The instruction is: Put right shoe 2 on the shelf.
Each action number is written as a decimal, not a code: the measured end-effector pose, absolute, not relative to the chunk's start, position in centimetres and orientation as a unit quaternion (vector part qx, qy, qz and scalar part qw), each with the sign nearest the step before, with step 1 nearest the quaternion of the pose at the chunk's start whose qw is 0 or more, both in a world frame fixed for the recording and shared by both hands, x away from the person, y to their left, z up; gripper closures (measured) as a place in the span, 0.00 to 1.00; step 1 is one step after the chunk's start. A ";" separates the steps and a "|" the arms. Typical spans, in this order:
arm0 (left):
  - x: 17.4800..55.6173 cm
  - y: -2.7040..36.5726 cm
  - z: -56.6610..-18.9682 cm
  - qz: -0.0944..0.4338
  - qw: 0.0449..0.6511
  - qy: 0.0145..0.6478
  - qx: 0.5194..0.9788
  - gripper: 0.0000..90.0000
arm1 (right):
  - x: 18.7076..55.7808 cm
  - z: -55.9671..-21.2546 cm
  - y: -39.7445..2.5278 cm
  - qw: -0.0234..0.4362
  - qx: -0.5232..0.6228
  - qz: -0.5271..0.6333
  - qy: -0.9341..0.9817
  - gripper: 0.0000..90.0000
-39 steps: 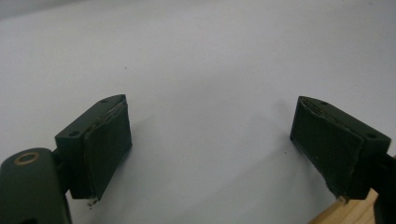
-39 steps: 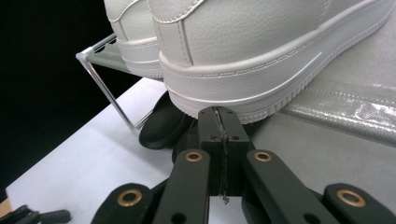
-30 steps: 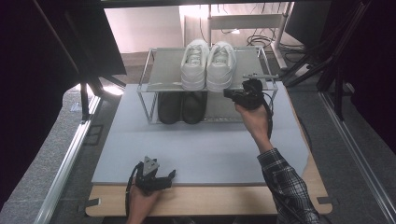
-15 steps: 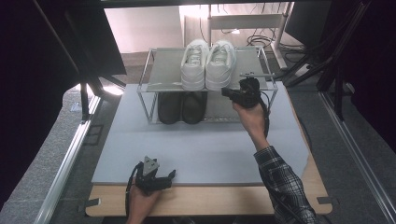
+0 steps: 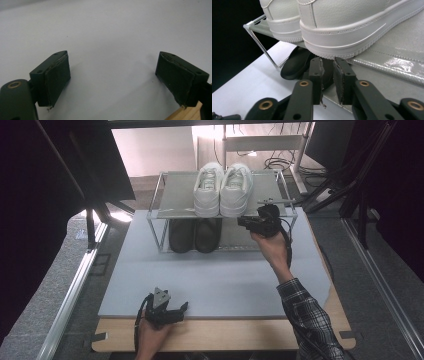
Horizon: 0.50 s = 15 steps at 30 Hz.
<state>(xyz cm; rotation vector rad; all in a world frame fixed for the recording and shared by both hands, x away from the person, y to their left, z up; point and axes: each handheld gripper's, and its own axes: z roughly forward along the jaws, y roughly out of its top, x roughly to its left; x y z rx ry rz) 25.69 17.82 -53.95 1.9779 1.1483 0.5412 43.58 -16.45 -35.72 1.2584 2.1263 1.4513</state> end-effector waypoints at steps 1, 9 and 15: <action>25.7 17.8 -54.0 0.212 0.385 0.451 0.777 0.14 | 43.5 -35.7 -16.5 0.138 0.434 0.502 0.735 0.81; 25.7 17.8 -54.0 0.213 0.385 0.451 0.777 0.14 | 42.9 -35.6 -16.8 0.144 0.421 0.501 0.742 0.65; 25.7 17.8 -54.0 0.213 0.385 0.451 0.777 0.14 | 42.4 -35.7 -16.9 0.153 0.411 0.493 0.751 0.54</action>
